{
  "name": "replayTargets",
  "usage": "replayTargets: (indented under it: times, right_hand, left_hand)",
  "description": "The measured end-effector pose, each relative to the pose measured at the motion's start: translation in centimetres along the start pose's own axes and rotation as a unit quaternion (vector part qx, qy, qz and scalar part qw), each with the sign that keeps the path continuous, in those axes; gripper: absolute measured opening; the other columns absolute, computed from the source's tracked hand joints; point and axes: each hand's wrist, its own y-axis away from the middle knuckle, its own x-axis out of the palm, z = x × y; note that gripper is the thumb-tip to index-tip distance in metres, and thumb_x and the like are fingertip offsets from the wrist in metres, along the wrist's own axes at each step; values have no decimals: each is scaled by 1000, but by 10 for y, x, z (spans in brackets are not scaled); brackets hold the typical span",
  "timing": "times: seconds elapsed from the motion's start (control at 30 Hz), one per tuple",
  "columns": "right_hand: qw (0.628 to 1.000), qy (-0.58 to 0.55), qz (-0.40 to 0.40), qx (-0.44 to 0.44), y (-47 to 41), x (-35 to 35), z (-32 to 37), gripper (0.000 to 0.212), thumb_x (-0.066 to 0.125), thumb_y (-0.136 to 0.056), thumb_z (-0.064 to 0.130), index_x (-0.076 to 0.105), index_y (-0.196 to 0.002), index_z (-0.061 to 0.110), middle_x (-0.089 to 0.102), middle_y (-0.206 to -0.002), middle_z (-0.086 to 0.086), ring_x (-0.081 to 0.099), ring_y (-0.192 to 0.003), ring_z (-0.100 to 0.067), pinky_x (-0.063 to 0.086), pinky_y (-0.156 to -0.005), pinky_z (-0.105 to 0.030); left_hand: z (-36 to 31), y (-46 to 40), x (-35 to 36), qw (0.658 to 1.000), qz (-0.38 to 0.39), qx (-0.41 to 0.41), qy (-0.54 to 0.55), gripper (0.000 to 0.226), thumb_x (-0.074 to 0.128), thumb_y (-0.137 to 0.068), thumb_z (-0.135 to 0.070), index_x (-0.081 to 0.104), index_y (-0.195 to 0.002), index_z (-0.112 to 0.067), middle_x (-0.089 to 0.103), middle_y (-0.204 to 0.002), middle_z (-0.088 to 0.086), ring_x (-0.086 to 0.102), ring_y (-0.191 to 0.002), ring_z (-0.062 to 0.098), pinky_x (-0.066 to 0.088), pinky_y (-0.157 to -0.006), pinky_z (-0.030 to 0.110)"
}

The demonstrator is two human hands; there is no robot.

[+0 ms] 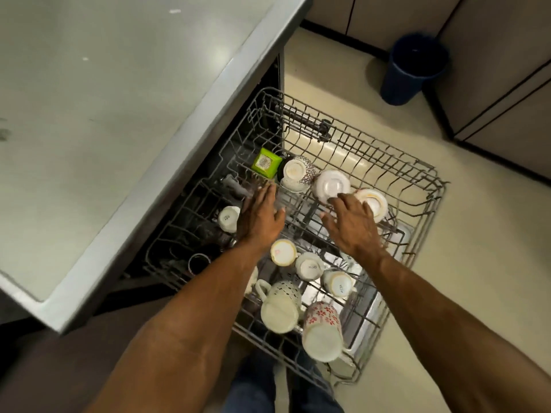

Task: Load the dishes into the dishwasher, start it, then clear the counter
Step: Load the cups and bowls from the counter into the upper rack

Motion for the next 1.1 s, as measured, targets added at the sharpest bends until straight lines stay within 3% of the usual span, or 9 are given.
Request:
replayTargets:
  times: [0.2,0.63,0.77,0.9,1.1]
  right_hand:
    - [1000,17,-10,-8,64,-20,15,53,33,-101,50,36,-145,21,37,-151,-9,31,-140,-27,18,-117,-50]
    - [994,24,-103,-7,206,-65,12,48,38,-99,49,47,-136,20,46,-142,-7,38,-133,-28,26,-111,-50]
    - [993,22,-112,-20,242,-72,-11,46,35,-99,51,49,-132,22,47,-140,-5,40,-130,-27,27,-107,-47]
    - [994,28,-104,-28,266,-83,-43,49,37,-100,50,43,-139,21,42,-145,-8,34,-136,-28,21,-114,-51]
    - [993,24,-96,-66,295,-105,-113,53,32,-99,53,43,-140,21,40,-149,-9,32,-140,-27,21,-114,-51]
  left_hand:
    - [-20,71,-19,999,25,41,-14,59,42,-100,-34,22,-153,-15,22,-160,2,17,-147,16,10,-120,35]
    - [-59,204,-40,994,22,87,-67,61,34,-102,-43,15,-154,-18,18,-161,0,12,-149,15,6,-121,37]
    - [-83,236,-33,993,18,95,-68,61,37,-101,-42,19,-154,-18,23,-160,1,16,-148,15,10,-121,38]
    - [-114,260,-17,991,15,103,-84,59,39,-100,-39,22,-153,-17,25,-159,0,18,-147,16,12,-120,38]
    - [-179,288,20,996,-10,64,-66,59,41,-100,-38,25,-152,-17,29,-157,2,22,-146,17,14,-119,38]
